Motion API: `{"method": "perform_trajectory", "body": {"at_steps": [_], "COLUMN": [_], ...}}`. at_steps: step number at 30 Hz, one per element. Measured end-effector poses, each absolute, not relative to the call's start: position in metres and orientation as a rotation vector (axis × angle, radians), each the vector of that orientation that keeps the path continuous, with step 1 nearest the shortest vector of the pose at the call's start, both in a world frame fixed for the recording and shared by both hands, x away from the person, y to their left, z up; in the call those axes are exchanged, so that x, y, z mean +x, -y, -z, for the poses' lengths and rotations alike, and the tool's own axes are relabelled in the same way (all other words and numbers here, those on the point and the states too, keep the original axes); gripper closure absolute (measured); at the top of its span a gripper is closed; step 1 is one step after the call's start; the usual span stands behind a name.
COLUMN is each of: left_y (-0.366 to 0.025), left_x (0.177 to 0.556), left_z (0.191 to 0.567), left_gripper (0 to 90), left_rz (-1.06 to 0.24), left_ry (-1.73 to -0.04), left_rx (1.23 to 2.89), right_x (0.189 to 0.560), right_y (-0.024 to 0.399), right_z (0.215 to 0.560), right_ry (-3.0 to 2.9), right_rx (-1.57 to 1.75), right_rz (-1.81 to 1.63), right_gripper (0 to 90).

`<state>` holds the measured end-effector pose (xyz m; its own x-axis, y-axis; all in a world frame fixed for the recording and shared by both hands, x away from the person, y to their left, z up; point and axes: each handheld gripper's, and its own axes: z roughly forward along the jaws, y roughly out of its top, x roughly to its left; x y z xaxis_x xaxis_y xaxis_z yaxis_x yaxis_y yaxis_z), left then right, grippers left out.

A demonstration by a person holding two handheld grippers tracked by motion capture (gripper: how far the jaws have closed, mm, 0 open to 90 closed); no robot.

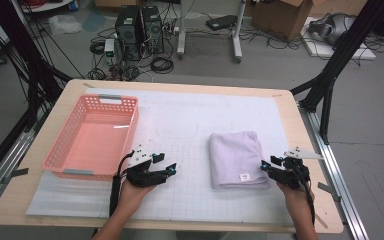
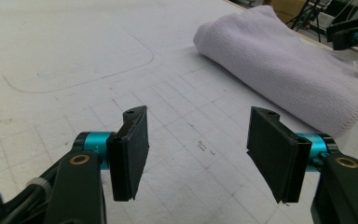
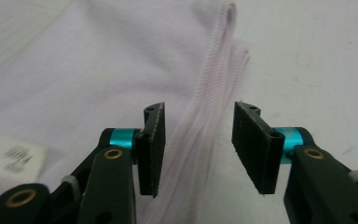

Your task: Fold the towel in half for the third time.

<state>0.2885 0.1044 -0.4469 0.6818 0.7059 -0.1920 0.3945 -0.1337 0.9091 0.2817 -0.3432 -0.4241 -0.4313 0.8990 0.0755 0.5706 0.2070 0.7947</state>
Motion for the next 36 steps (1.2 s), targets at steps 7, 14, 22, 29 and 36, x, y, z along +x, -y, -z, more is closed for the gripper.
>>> {"method": "perform_trajectory", "body": {"at_steps": [7, 14, 22, 29, 36], "left_y": [-0.102, -0.102, -0.101, -0.102, -0.102], "left_x": [0.287, 0.288, 0.288, 0.289, 0.289], "left_z": [0.446, 0.446, 0.447, 0.447, 0.447], "left_gripper": [38.8, 38.8, 38.8, 38.8, 38.8], "left_rz": [-0.339, -0.345, -0.348, -0.35, -0.341], "left_ry": [-0.873, -0.876, -0.878, -0.879, -0.876], "left_rx": [1.76, 1.759, 1.755, 1.753, 1.75], "right_x": [0.27, 0.251, 0.262, 0.323, 0.368], "right_y": [0.347, 0.348, 0.354, 0.321, 0.287], "right_z": [0.438, 0.433, 0.418, 0.412, 0.415], "right_ry": [-2.148, -2.157, -2.039, -2.111, -2.173], "right_rx": [1.424, 1.463, 1.355, 1.216, 1.188], "right_rz": [-1.132, -1.152, -1.186, -1.163, -1.101], "right_gripper": [82.2, 84.4, 62.9, 64.6, 69.6]}}
